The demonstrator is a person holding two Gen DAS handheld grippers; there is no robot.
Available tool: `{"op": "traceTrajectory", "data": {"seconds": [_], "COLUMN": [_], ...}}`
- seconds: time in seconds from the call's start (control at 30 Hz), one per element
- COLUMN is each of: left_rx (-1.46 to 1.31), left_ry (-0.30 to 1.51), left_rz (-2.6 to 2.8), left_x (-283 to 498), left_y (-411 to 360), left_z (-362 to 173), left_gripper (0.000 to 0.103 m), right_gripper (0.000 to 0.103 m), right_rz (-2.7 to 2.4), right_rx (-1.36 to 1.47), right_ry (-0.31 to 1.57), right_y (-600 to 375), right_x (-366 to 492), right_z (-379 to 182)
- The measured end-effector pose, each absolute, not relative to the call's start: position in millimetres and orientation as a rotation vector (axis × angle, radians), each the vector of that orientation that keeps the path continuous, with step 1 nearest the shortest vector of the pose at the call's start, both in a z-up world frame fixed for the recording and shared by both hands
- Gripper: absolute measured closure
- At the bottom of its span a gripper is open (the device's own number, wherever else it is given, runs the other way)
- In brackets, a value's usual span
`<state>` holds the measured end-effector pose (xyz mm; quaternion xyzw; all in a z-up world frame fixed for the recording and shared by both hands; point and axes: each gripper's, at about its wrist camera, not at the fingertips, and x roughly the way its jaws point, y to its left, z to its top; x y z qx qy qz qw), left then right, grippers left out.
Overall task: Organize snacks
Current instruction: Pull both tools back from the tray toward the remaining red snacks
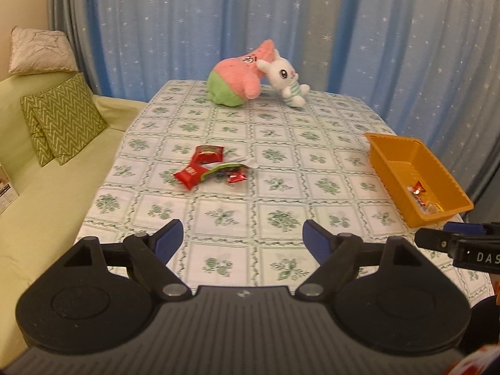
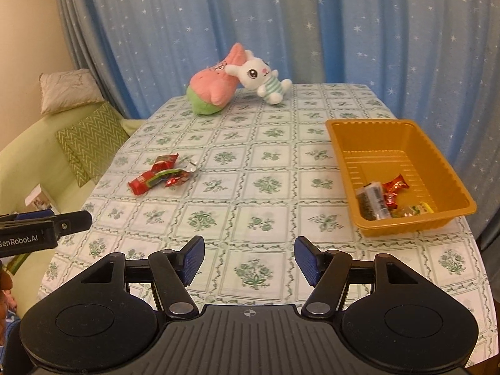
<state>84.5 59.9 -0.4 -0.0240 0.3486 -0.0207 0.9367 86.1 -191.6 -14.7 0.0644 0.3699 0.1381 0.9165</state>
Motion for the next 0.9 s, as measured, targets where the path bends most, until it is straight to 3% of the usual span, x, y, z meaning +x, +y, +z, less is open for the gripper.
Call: {"op": "traceTrajectory", "data": {"seconds": [0.9], "left_rx": [-0.002], "left_ry": [0.760], "left_rz": [-0.016], "left_x": [156], "left_y": [128], "left_z": [-37], "left_gripper": [0.015], "right_gripper": [0.039], "right_rz": [0.359], "right_rx": [0.101], "right_ry": [0.765], "right_y": [-124], "right_x": [150], "right_z": [-32]}}
